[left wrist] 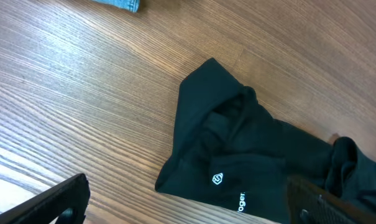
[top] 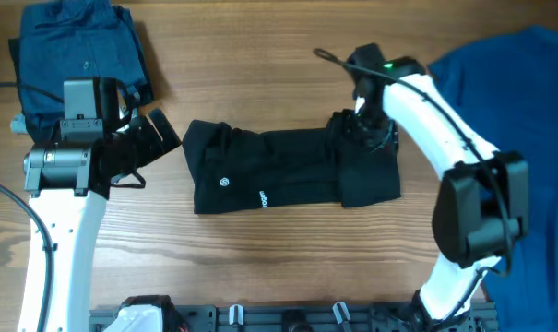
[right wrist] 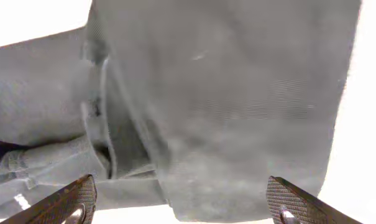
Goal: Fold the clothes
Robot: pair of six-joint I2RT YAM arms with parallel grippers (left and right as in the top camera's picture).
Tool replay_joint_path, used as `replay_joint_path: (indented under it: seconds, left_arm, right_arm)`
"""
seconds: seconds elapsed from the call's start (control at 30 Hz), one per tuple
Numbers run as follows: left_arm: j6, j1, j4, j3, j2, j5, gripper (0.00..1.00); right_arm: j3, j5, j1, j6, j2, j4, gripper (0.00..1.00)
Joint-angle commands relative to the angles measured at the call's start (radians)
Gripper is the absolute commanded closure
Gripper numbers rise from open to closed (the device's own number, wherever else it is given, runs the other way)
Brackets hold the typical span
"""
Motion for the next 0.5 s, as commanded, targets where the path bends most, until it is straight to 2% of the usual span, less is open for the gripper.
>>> replay_joint_path:
  seconds: [0.0, 0.07, 0.23, 0.27, 0.33, 0.47]
  left_arm:
    - [0.020, -0.005, -0.002, 0.003, 0.005, 0.008, 0.00]
    - [0.020, -0.005, -0.004, 0.003, 0.005, 0.009, 0.00]
    - [0.050, -0.005, -0.003, 0.002, 0.026, 0.010, 0.00]
    - [0.056, -0.005, 0.000, 0.001, 0.053, 0.023, 0.00]
    - [0.148, -0.005, 0.005, 0.001, 0.134, 0.135, 0.00]
    - [0.174, -0.005, 0.091, 0.001, 0.329, 0.234, 0.00]
  right_arm:
    - [0.022, -0.009, -0.085, -0.085, -0.035, -0.007, 0.06]
    - [0.021, -0.009, -0.140, -0.152, -0.035, -0.017, 0.00]
    - [0.019, -0.064, -0.278, -0.271, -0.035, -0.031, 0.00]
    - [0.019, -0.094, -0.301, -0.301, -0.035, -0.031, 0.00]
    - [0.013, -0.127, -0.322, -0.356, -0.035, -0.031, 0.00]
    - [-0.088, -0.287, -0.324, -0.475, -0.034, 0.028, 0.00]
